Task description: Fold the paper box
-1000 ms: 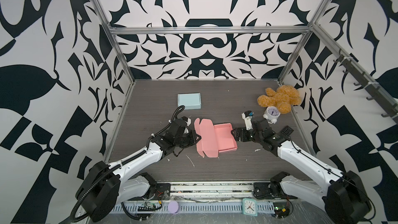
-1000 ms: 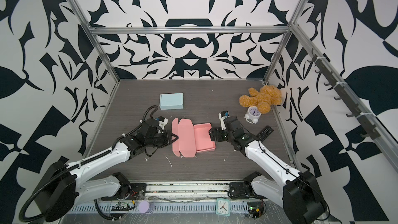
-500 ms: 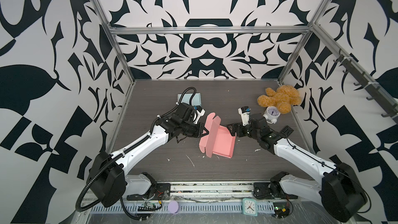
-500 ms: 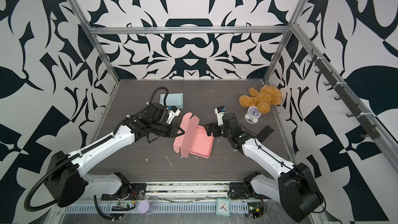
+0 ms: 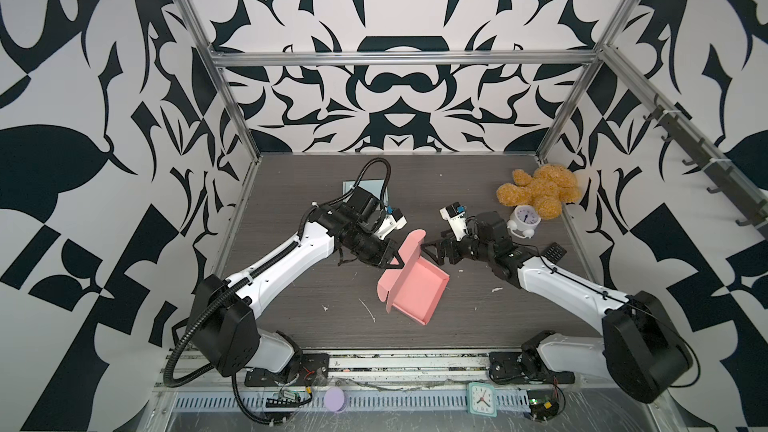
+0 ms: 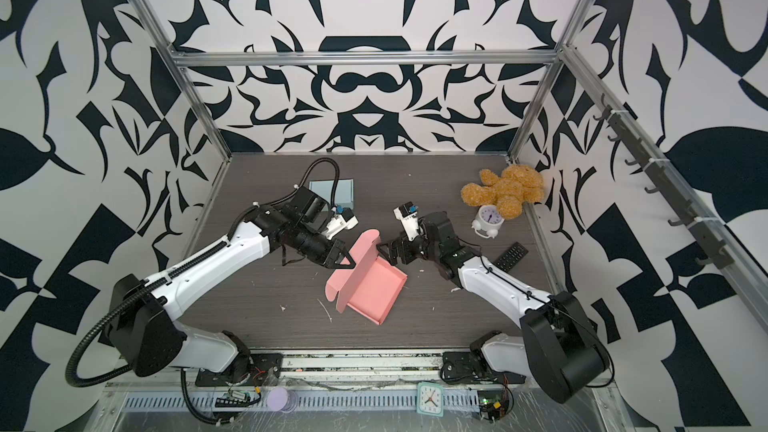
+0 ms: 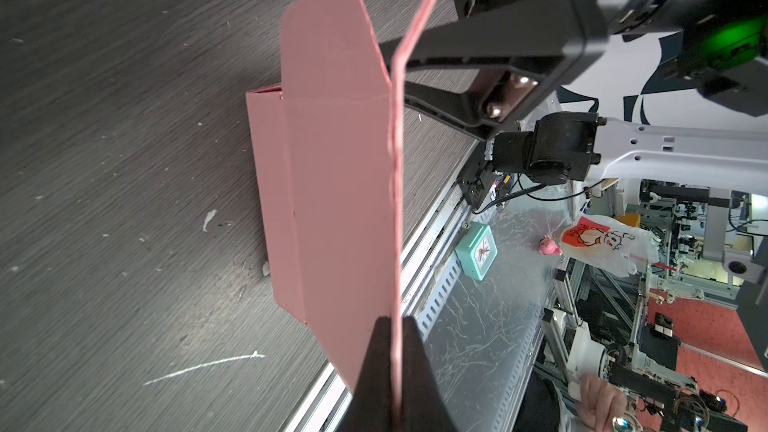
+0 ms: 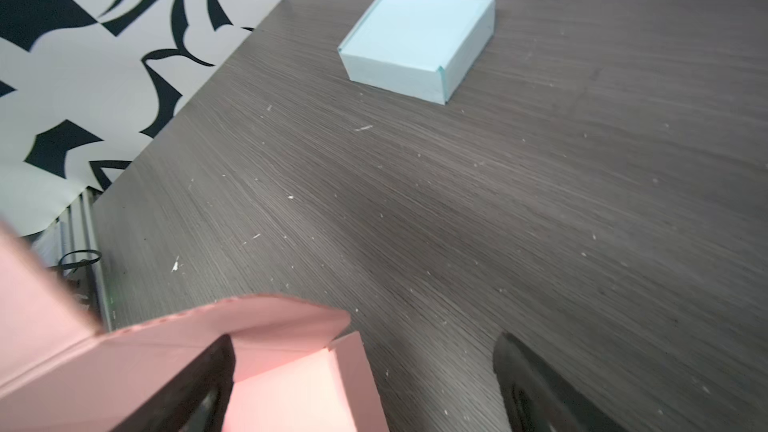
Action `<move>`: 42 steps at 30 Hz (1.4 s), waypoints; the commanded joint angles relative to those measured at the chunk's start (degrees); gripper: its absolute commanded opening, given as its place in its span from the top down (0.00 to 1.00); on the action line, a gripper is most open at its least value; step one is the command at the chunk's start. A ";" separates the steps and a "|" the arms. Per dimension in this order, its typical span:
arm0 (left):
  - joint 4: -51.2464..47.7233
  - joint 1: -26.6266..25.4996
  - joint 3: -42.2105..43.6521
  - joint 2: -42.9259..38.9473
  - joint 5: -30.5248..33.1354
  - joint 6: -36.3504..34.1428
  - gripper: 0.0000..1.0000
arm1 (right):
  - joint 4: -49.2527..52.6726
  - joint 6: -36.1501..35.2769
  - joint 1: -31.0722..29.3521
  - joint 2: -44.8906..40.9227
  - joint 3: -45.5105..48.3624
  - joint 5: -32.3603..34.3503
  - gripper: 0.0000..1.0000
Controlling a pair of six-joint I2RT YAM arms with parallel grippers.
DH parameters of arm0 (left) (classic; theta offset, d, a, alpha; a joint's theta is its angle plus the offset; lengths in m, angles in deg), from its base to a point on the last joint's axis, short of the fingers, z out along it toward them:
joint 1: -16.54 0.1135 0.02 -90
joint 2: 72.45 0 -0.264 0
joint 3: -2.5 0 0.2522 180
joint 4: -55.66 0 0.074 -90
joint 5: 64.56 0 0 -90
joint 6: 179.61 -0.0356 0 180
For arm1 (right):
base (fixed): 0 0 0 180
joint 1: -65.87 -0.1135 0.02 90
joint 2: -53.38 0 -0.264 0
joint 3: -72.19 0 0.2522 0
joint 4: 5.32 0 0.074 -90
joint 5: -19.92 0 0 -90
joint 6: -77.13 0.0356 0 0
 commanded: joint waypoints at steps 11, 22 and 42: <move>-10.57 3.62 -4.80 3.90 0.66 -10.31 0.93 | -15.37 -8.26 -0.90 1.59 1.97 -10.11 0.03; -11.25 3.57 -5.75 4.17 2.86 -10.84 0.91 | -15.77 -10.47 -2.21 8.53 -2.42 -14.35 0.04; -11.74 3.64 -6.47 4.84 10.26 -11.44 0.90 | -7.42 -13.14 -5.38 8.96 -6.21 -15.22 0.38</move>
